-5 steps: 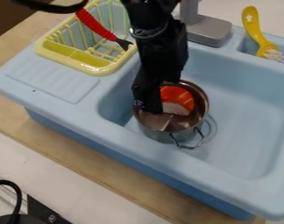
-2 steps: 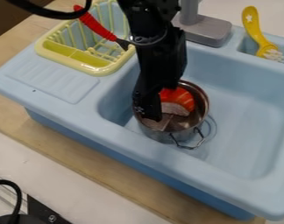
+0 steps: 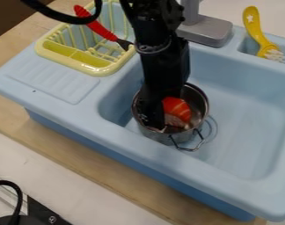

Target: Take the sushi to the left side of the sink

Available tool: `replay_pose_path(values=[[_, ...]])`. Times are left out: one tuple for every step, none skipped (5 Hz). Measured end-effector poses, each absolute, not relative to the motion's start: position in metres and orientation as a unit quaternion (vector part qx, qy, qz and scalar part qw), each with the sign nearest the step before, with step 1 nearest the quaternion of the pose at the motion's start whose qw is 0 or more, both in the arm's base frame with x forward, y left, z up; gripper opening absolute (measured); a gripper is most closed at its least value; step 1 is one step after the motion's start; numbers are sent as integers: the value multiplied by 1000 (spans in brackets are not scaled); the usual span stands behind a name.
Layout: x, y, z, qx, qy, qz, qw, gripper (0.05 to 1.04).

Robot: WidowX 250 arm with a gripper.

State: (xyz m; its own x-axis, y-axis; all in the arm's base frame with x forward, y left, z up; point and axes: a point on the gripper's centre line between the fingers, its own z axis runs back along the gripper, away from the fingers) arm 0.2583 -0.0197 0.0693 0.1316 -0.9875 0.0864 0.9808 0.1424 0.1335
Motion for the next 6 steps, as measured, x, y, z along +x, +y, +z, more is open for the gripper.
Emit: replay_pose_path(values=[[259,-19,72,30,-74,-650,755,995],[258,-22,71,22,-68,-656,751,954],[260,-24,66,-3,-59,-675,735,692],[260,-22,67,-11,-61,-671,739,542],[257,-22,67,-17,-54,-674,737,542],[252,-23,83,-14,-60,-671,739,542]])
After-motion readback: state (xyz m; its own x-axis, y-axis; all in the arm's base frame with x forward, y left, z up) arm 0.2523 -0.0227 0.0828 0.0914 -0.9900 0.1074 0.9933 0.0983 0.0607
